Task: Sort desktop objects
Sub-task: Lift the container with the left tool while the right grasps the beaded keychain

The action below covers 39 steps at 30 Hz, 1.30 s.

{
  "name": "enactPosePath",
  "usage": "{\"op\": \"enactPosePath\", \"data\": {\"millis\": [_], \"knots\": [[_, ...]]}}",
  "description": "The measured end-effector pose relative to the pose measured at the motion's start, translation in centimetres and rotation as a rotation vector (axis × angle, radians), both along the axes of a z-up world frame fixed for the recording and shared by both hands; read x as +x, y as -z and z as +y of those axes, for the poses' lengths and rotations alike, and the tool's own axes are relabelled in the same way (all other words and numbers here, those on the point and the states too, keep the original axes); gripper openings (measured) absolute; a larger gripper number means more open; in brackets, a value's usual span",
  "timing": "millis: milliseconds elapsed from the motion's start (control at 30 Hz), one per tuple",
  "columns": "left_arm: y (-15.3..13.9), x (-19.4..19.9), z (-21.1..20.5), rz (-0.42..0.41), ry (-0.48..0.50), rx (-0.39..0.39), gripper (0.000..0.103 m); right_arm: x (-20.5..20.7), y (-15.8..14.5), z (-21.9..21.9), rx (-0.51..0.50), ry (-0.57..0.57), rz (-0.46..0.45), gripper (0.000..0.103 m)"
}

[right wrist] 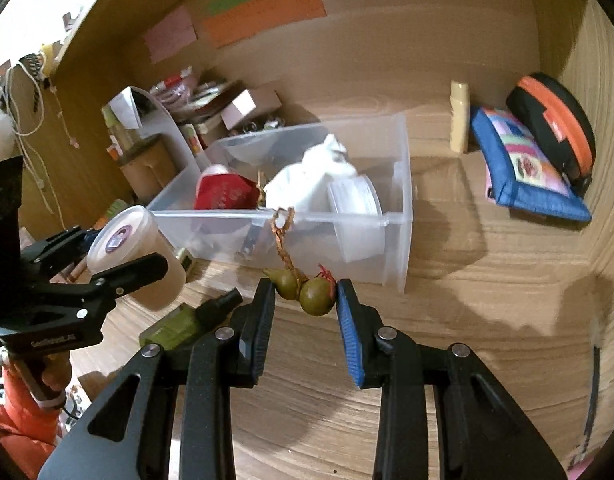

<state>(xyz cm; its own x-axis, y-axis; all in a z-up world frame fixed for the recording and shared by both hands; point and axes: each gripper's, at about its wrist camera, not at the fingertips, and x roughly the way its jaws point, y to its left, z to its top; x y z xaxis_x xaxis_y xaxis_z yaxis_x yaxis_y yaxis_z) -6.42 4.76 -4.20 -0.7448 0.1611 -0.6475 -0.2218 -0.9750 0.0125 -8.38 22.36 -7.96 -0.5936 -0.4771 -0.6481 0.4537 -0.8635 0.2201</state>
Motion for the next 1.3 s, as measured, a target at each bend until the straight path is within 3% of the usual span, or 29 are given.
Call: {"op": "enactPosePath", "data": {"millis": [467, 1000, 1167, 1300], "knots": [[-2.2, -0.5, -2.4, 0.024, -0.021, 0.036, 0.07, -0.8, -2.7, -0.9, -0.002, -0.048, 0.071, 0.026], [-1.5, -0.4, -4.6, 0.007, -0.053, 0.073, 0.07, -3.5, 4.3, -5.5, 0.162, -0.142, -0.102, 0.027], [-1.2, -0.2, -5.3, 0.003, -0.06, 0.075, 0.07, -4.3, 5.0, -6.2, 0.172, -0.136, -0.124, 0.039], [-1.0, -0.2, -5.7, 0.001, -0.062, 0.088, 0.07, -4.2, 4.9, -6.8, 0.195, -0.135, -0.113, 0.042]]}}
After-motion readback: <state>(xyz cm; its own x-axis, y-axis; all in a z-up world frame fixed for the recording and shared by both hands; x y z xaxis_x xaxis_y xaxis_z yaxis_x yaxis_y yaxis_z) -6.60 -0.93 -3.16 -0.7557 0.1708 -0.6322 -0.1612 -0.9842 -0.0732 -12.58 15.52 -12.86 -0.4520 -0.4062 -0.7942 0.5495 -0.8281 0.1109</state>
